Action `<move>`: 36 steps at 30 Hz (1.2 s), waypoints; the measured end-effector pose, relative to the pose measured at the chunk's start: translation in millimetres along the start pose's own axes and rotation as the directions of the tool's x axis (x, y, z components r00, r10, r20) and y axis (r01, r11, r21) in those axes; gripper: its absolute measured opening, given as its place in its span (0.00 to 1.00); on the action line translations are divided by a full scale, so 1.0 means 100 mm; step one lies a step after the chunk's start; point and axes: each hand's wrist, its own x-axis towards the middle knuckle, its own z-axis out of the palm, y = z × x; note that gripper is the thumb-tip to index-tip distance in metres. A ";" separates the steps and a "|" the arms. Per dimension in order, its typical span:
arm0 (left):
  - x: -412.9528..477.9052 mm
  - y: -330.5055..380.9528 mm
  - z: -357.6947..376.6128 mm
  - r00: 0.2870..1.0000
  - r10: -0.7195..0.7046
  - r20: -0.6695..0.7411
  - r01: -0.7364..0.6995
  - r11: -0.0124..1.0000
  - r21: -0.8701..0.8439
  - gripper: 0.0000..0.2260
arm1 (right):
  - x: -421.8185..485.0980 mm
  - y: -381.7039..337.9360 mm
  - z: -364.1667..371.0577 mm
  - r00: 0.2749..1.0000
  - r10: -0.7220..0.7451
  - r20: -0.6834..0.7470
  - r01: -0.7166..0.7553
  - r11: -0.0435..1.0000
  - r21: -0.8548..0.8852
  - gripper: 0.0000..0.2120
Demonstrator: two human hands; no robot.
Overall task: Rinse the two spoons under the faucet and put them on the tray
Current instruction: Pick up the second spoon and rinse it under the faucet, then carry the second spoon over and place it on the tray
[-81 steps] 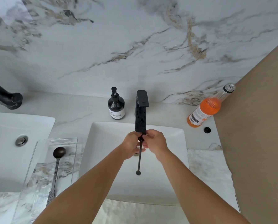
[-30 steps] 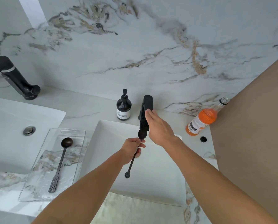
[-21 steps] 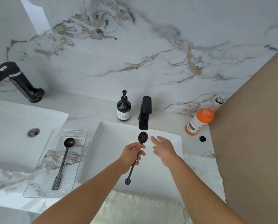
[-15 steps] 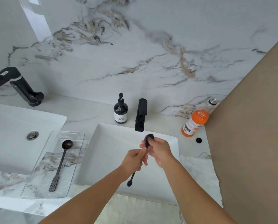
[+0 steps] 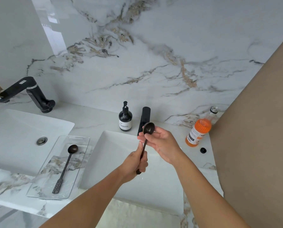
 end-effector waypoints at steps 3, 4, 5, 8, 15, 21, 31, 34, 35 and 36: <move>0.02 0.16 0.03 0.998 0.051 0.031 -0.054 0.993 0.101 0.27 | -0.01 -0.21 -0.02 0.982 -0.170 -0.085 0.153 0.972 -0.176 0.11; 0.05 0.21 0.03 0.996 0.087 0.022 -0.090 0.978 0.190 0.22 | 0.00 -0.26 -0.03 0.970 -0.215 -0.111 0.186 0.956 -0.228 0.12; 0.07 0.27 0.04 0.991 0.132 0.011 -0.130 0.948 0.291 0.16 | 0.00 -0.29 -0.03 0.962 -0.244 -0.125 0.203 0.940 -0.274 0.15; 0.14 0.40 0.04 0.979 0.203 -0.019 -0.167 0.851 0.497 0.06 | -0.08 -0.29 0.03 0.944 -0.289 -0.162 0.204 0.892 -0.403 0.18; 0.21 0.49 -0.03 0.965 0.262 -0.018 -0.168 0.671 0.722 0.07 | -0.22 -0.24 0.06 0.936 -0.331 -0.121 0.205 0.791 -0.576 0.17; 0.13 0.52 0.09 0.935 0.354 -0.025 -0.252 0.713 0.654 0.05 | -0.33 -0.43 0.01 0.892 -0.413 -0.182 0.272 0.814 -0.513 0.17; -0.28 0.14 -0.07 0.914 0.342 -0.218 -0.131 0.757 0.640 0.01 | -0.34 0.01 0.15 0.967 -0.192 -0.170 0.055 0.802 -0.595 0.06; -0.43 0.00 -0.24 0.901 0.325 -0.288 -0.125 0.829 0.545 0.00 | -0.27 0.14 0.28 0.979 -0.128 -0.159 0.020 0.836 -0.548 0.06; -0.48 -0.02 -0.33 0.903 0.297 -0.310 -0.116 0.864 0.490 0.01 | -0.25 0.20 0.36 0.982 -0.099 -0.159 -0.007 0.827 -0.562 0.06; -0.53 -0.04 -0.43 0.908 0.272 -0.318 -0.114 0.893 0.436 0.01 | -0.24 0.28 0.44 0.986 -0.058 -0.156 -0.043 0.817 -0.575 0.05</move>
